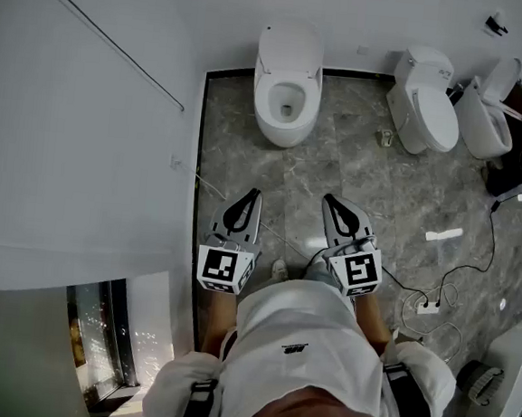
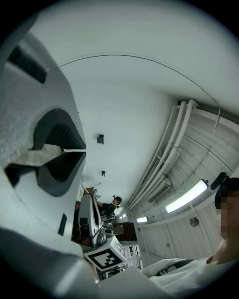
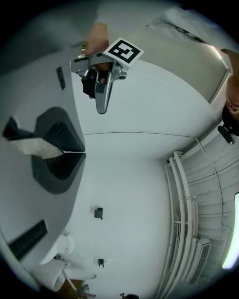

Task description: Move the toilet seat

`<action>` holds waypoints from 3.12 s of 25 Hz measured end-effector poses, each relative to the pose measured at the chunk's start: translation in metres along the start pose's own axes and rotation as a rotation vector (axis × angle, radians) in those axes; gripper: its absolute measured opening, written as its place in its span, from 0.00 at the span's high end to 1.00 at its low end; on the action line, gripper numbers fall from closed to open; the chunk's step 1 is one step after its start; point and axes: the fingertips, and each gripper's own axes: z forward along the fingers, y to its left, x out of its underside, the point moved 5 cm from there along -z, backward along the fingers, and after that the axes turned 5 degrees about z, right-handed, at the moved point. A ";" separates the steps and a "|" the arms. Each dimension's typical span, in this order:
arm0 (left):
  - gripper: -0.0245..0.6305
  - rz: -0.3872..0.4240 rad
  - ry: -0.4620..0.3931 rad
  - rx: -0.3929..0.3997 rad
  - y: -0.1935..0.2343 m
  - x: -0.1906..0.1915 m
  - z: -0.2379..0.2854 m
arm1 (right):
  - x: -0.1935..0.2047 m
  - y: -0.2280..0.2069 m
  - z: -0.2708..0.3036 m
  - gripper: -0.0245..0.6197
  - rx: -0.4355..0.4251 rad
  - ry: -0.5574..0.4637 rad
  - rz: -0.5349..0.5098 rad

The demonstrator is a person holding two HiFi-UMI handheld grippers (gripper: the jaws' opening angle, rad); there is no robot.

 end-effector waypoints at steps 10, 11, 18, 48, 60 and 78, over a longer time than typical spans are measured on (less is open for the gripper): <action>0.90 -0.008 -0.005 0.029 0.017 0.004 0.012 | 0.001 0.004 0.013 0.91 0.033 -0.017 0.033; 0.90 -0.009 -0.006 0.030 0.018 0.005 0.015 | 0.000 0.002 0.016 0.91 0.036 -0.015 0.027; 0.90 -0.012 -0.002 0.028 0.030 0.007 0.040 | 0.001 -0.011 0.037 0.91 0.030 -0.008 0.018; 0.91 -0.013 0.038 -0.070 0.083 0.005 0.198 | -0.011 -0.134 0.180 0.91 -0.103 0.010 0.025; 0.91 -0.010 0.043 -0.092 0.093 0.002 0.239 | -0.018 -0.169 0.214 0.91 -0.129 0.009 0.008; 0.91 -0.005 0.031 -0.058 0.139 0.004 0.300 | -0.022 -0.191 0.286 0.91 -0.101 0.008 0.038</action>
